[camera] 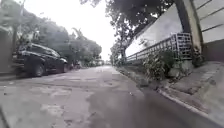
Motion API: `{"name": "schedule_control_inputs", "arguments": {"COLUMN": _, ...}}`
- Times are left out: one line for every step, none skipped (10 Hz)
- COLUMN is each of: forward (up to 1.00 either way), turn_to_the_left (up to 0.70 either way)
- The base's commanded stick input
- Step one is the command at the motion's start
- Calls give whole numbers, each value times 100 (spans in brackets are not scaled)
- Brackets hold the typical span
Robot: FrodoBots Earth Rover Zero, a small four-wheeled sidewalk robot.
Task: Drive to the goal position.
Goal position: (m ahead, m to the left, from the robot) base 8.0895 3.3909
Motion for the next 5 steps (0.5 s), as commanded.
{"name": "schedule_control_inputs", "arguments": {"forward": 70, "turn_to_the_left": 0}}
{"name": "schedule_control_inputs", "arguments": {"forward": 70, "turn_to_the_left": 0}}
{"name": "schedule_control_inputs", "arguments": {"forward": 70, "turn_to_the_left": -8}}
{"name": "schedule_control_inputs", "arguments": {"forward": 70, "turn_to_the_left": -35}}
{"name": "schedule_control_inputs", "arguments": {"forward": 70, "turn_to_the_left": -35}}
